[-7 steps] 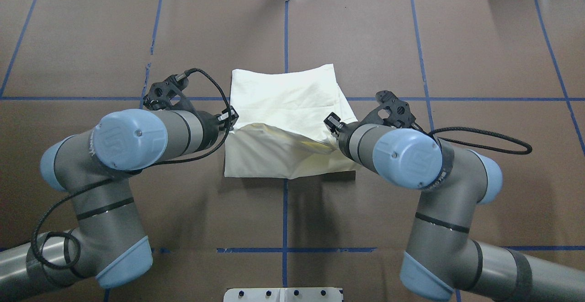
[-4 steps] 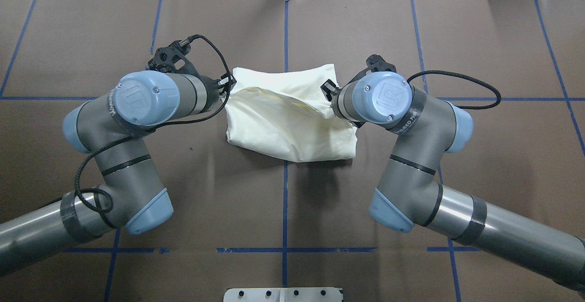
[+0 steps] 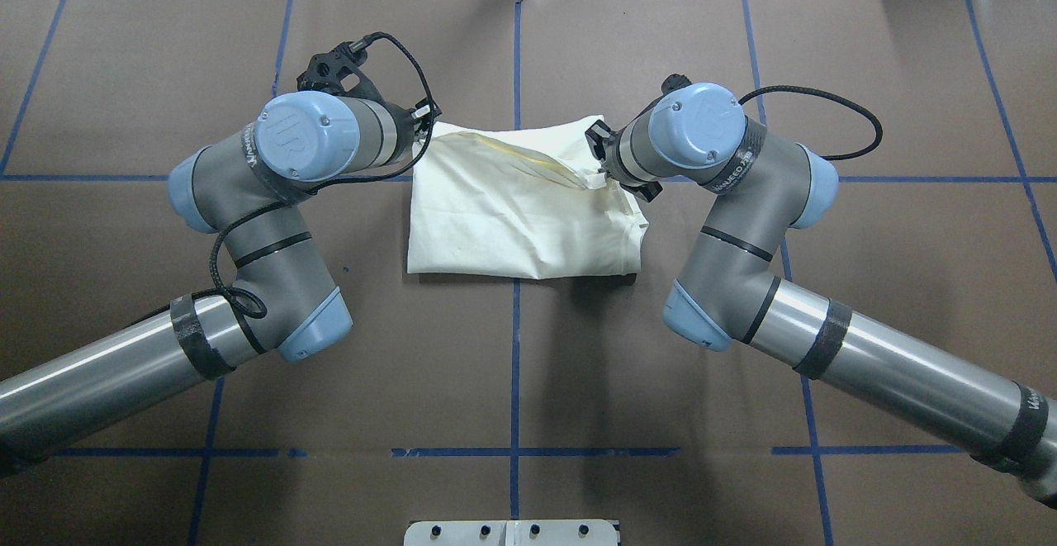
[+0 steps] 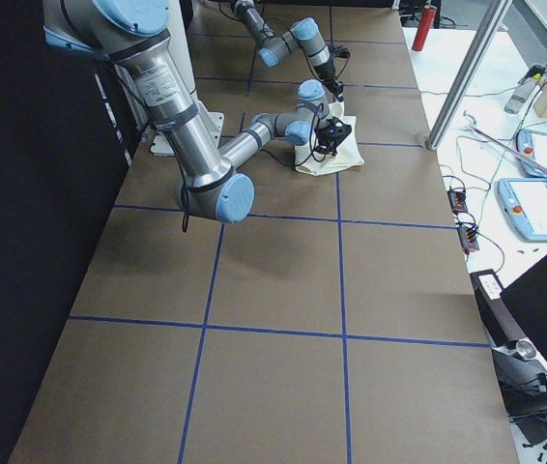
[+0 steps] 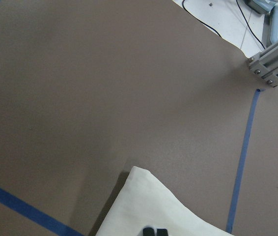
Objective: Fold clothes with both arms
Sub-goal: 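Lay the lifted half over the far half with both grippers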
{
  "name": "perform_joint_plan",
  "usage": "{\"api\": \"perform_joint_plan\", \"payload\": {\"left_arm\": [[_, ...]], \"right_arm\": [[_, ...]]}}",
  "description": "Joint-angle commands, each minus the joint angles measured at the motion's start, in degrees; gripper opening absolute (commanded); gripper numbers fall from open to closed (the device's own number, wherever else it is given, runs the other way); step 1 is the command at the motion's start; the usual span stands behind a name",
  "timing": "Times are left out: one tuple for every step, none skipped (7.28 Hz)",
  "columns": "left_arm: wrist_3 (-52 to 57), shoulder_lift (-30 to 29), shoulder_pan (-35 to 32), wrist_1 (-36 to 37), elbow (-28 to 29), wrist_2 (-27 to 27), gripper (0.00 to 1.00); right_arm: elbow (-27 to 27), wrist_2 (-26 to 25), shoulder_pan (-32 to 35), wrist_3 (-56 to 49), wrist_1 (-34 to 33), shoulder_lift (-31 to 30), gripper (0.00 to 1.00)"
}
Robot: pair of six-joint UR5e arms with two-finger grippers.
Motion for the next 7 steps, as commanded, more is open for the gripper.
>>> {"api": "perform_joint_plan", "payload": {"left_arm": [[5.63, -0.42, -0.8, -3.42, 2.63, -0.05, 0.5], [6.88, 0.63, -1.5, -8.9, 2.72, -0.14, 0.51], [6.89, 2.55, -1.68, -12.26, 2.72, -0.32, 0.51], [7.07, 2.83, -2.9, -12.65, 2.63, -3.71, 0.51], [9.24, 3.36, -3.44, -12.82, 2.37, -7.57, 0.51], [9.53, 3.45, -3.36, -12.83, 1.67, -7.7, 0.47], [9.53, 3.36, -3.27, -12.74, 1.4, -7.7, 0.41]], "right_arm": [[-1.73, 0.46, 0.2, -0.8, 1.04, 0.28, 0.0], [-1.91, 0.46, 0.2, -1.41, 1.22, 0.2, 0.0], [-2.0, 0.46, 0.28, -2.2, 1.22, 0.2, 0.23], [-1.74, 0.54, 0.72, -5.69, 1.39, 0.2, 0.99], [-0.86, 3.33, 1.85, -11.03, 2.18, 0.2, 1.0], [1.67, 5.97, 2.47, -11.26, 2.36, 0.2, 1.0], [5.7, 6.6, 3.61, -11.18, 1.32, -0.15, 1.0]]}}
